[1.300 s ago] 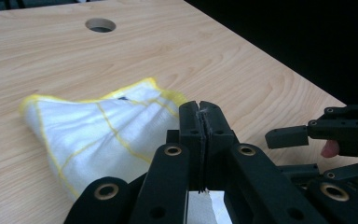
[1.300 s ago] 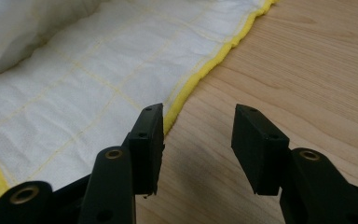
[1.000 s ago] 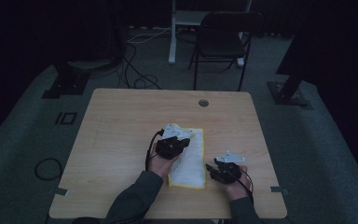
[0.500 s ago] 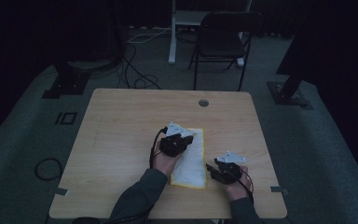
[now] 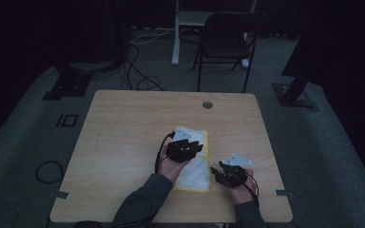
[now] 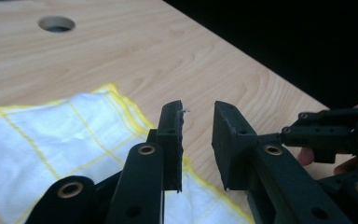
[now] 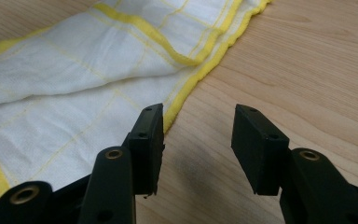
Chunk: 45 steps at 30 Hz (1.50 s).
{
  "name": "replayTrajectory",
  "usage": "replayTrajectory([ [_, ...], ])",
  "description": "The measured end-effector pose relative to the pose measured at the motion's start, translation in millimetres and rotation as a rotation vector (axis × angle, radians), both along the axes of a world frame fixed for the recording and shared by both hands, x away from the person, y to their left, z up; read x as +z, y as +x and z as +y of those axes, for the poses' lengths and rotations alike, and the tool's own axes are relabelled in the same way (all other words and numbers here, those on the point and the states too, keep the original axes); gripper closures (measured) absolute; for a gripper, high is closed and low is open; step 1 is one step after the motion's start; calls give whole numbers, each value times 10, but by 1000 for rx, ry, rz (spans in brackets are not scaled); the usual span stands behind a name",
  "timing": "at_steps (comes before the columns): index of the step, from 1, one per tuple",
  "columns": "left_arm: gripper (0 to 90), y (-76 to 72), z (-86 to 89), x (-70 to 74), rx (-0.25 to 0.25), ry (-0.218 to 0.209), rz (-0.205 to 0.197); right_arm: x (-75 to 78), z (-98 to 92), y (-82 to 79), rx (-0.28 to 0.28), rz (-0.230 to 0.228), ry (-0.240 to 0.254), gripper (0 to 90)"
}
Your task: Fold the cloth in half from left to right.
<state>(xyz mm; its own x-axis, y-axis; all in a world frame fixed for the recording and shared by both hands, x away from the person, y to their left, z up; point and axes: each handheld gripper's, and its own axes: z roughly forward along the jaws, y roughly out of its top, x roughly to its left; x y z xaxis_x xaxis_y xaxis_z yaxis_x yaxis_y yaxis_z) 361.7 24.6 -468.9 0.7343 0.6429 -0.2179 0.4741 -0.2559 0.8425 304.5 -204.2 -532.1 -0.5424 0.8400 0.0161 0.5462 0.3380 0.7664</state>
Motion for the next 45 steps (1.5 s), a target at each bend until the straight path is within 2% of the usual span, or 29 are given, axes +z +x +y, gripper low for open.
replayTrajectory([
  [6, 732, -8, 203, 40, 48, 0, -1, -1, 10, -1, 1, 1, -1, 538],
  [9, 727, -6, 318, -19, 75, -3, 16, -4, 13, 1, 2, 2, -3, 538],
  [17, 725, -26, 502, -242, 119, 24, 64, -8, 17, 0, 2, 2, -2, 537],
  [30, 697, -18, 565, -506, 145, 54, 115, -12, 20, 1, 1, 4, -1, 537],
  [38, 674, -6, 542, -615, 151, 80, 135, -12, 18, 0, 2, 3, -2, 537],
  [45, 653, 1, 534, -674, 155, 81, 148, -13, 22, -3, 4, 5, -5, 537],
])
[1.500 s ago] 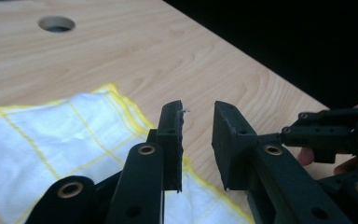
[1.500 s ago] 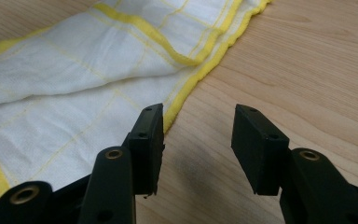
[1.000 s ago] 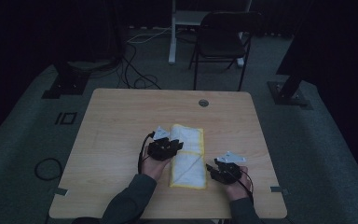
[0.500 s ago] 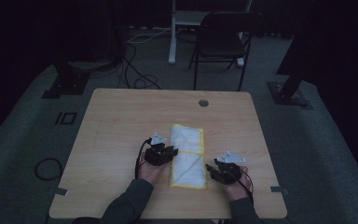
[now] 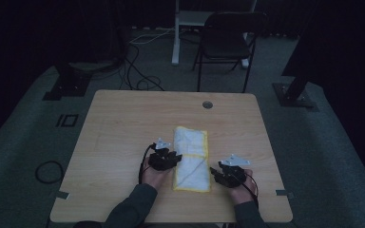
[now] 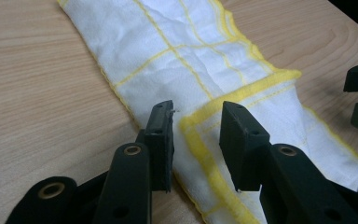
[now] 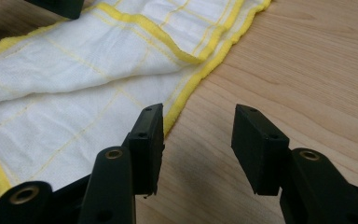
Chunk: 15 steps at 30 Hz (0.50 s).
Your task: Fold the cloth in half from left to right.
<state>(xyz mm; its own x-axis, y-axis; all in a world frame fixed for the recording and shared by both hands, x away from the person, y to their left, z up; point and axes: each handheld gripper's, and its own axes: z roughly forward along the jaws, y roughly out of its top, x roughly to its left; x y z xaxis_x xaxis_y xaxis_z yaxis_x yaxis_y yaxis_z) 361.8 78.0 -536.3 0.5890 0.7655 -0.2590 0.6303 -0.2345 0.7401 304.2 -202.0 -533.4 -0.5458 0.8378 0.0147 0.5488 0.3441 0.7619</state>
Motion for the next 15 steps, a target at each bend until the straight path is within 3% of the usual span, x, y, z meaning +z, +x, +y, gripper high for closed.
replayTrajectory([
  [9, 619, -13, -33, -56, -2, 19, -2, 4, -9, -2, -3, -1, 2, 537],
  [15, 625, -34, -70, -66, -4, 57, -25, 3, -7, -1, -2, -2, 0, 537],
])
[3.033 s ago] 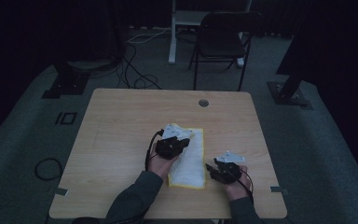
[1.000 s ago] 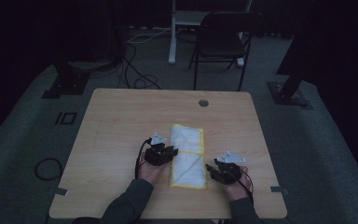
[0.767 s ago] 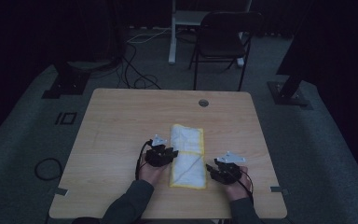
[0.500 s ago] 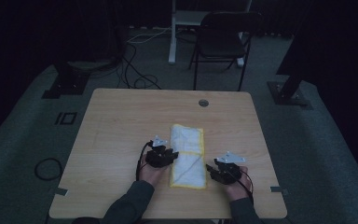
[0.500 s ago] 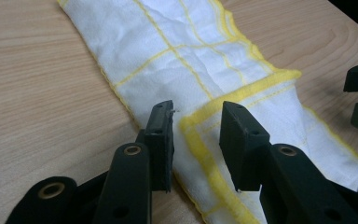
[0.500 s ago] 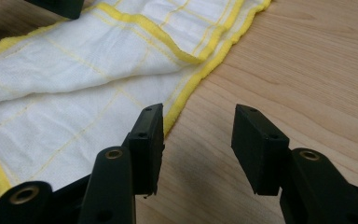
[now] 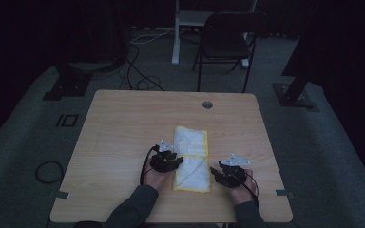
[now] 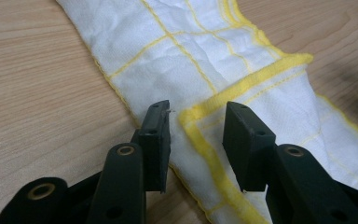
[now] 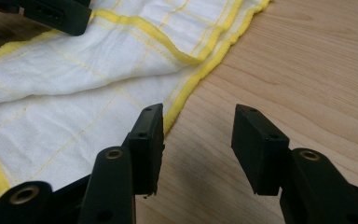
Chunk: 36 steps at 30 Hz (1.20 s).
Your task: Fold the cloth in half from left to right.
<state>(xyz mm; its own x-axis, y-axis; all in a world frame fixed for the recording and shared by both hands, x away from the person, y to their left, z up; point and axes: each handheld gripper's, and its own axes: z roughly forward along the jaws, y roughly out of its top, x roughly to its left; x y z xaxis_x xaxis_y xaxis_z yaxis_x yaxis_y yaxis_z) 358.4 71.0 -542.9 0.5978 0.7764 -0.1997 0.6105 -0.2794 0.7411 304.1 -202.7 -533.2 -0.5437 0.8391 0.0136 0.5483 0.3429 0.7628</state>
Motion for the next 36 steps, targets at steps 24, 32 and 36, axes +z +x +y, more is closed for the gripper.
replayTrajectory([
  [24, 898, -169, -57, 118, -44, -10, -42, 5, -14, 1, -5, -2, 4, 536],
  [32, 898, -229, -122, 152, -82, -27, -43, 11, -29, 3, -12, -5, 7, 536],
  [36, 897, -281, -174, 155, -107, -28, -45, 15, -47, 7, -16, -9, 6, 536],
])
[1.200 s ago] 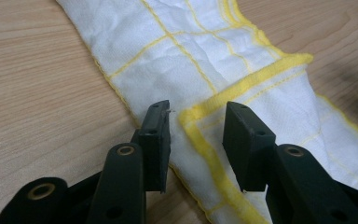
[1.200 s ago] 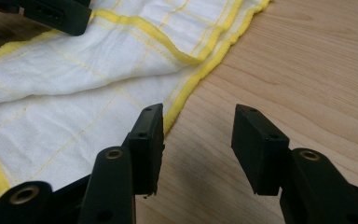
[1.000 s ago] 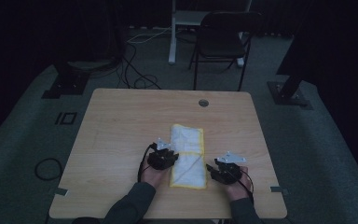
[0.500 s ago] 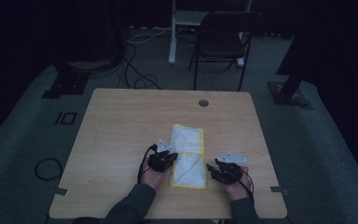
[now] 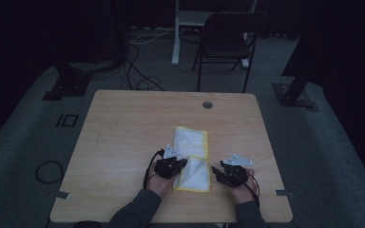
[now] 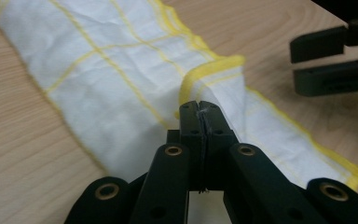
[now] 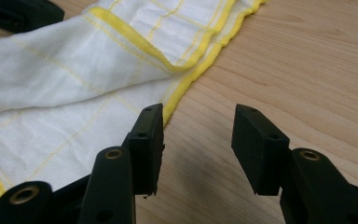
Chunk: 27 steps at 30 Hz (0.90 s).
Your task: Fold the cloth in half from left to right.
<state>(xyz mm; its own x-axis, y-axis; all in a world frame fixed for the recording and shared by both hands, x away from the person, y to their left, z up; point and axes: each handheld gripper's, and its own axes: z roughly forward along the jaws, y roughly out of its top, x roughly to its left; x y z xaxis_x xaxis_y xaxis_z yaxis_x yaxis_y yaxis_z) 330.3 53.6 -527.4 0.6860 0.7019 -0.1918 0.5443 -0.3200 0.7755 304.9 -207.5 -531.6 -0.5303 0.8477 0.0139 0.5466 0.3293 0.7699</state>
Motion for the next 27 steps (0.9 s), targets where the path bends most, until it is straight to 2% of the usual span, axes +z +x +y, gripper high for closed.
replayTrajectory([
  [18, 887, -358, -34, -73, -84, -17, 19, 20, -62, 35, -24, -4, 6, 534],
  [27, 860, -589, -23, -37, -143, -28, -6, 42, -57, 90, -30, -16, -1, 534],
])
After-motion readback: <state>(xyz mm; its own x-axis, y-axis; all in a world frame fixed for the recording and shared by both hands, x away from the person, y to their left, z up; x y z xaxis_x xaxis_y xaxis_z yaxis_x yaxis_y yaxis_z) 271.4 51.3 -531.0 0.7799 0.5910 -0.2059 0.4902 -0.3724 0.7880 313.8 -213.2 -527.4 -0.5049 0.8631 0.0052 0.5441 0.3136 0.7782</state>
